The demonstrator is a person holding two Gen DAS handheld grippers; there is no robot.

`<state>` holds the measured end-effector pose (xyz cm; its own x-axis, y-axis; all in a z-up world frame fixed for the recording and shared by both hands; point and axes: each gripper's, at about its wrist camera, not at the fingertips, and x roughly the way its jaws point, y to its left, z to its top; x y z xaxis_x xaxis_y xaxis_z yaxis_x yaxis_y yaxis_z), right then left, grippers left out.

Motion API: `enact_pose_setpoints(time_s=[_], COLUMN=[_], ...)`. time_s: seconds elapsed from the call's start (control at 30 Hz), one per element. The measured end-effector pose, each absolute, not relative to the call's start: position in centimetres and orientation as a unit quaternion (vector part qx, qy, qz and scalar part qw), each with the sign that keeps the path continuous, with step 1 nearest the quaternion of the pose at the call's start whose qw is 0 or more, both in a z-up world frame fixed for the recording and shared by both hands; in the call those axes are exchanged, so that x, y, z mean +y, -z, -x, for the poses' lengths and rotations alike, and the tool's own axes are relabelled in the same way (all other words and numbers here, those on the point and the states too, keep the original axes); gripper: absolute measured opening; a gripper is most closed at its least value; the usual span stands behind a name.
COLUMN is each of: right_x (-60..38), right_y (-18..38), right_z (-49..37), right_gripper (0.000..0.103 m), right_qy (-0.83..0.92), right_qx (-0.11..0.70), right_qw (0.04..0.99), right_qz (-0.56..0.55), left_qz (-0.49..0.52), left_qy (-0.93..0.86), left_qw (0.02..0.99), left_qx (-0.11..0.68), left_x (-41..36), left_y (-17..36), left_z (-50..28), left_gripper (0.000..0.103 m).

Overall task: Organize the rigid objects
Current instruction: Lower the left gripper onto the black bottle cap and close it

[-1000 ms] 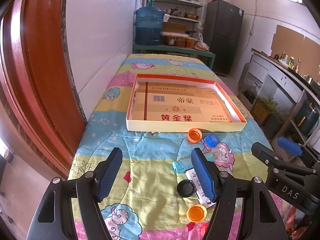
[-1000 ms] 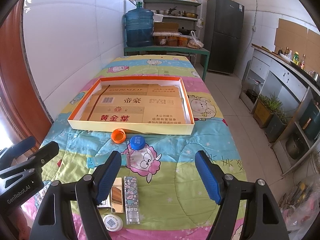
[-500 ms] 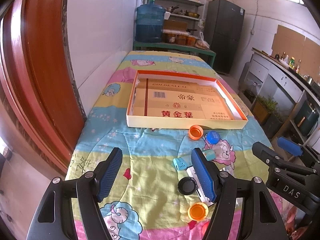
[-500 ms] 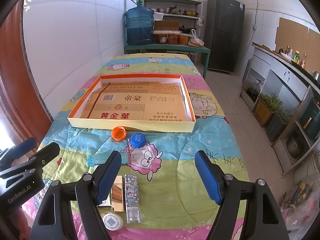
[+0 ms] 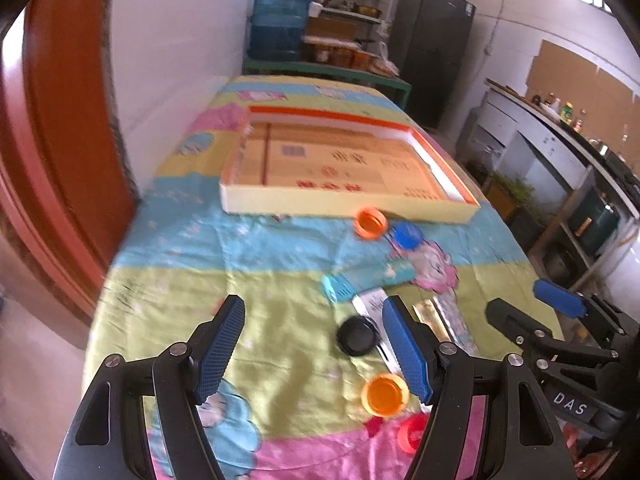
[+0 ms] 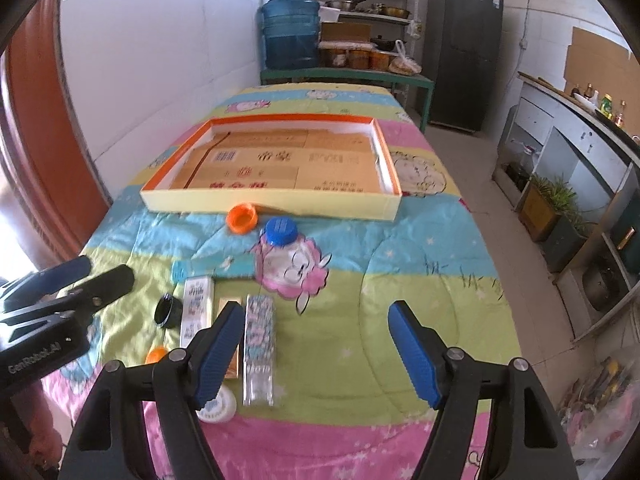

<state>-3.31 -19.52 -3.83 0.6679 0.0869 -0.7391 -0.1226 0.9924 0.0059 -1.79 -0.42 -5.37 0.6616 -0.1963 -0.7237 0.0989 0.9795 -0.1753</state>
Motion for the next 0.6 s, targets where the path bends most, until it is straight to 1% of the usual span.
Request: enact_pose_setpoints(time_s=[0.27,0.33,0.4,0.53,0.57,0.6], right_x=[-19.8,-19.9,-20.0,-20.1,-20.1,-20.0], right_y=[4.6,4.7,4.8,4.8,4.9,4.9], right_z=[4.2,4.2,4.1,4.1,4.1,4.1], right_gripper=[0.074,0.074,0.074,0.074,0.074,0.074], right_qy=[-0.065,-0.065,-0.065,-0.068,-0.069,-0.071], right_qx=[0.411,0.413,0.415,0.416,0.416,0.417], right_qw=[0.909,0.908,0.907,0.907,0.906,0.906], right_qz=[0.025,0.023,0.021,0.021,0.02,0.019], left_qz=[0.078,0.081,0.086,0.094,0.096,0.097], left_qy=[0.119,0.123,0.127,0.132,0.131,0.132], left_qw=[0.895,0.892,0.886,0.886,0.887,0.888], left_qx=[0.422,0.427,0.438,0.434,0.432,0.43], left_x=[-1.5,-1.7,-1.8,-2.1,-2.1,-2.1], left_y=[8.2,8.8,9.5,9.9,10.0,10.0], left_z=[0.9,0.4,0.0,-0.3,-0.3,-0.3], left_gripper=[0.073,0.071,0.062,0.057,0.053,0.046])
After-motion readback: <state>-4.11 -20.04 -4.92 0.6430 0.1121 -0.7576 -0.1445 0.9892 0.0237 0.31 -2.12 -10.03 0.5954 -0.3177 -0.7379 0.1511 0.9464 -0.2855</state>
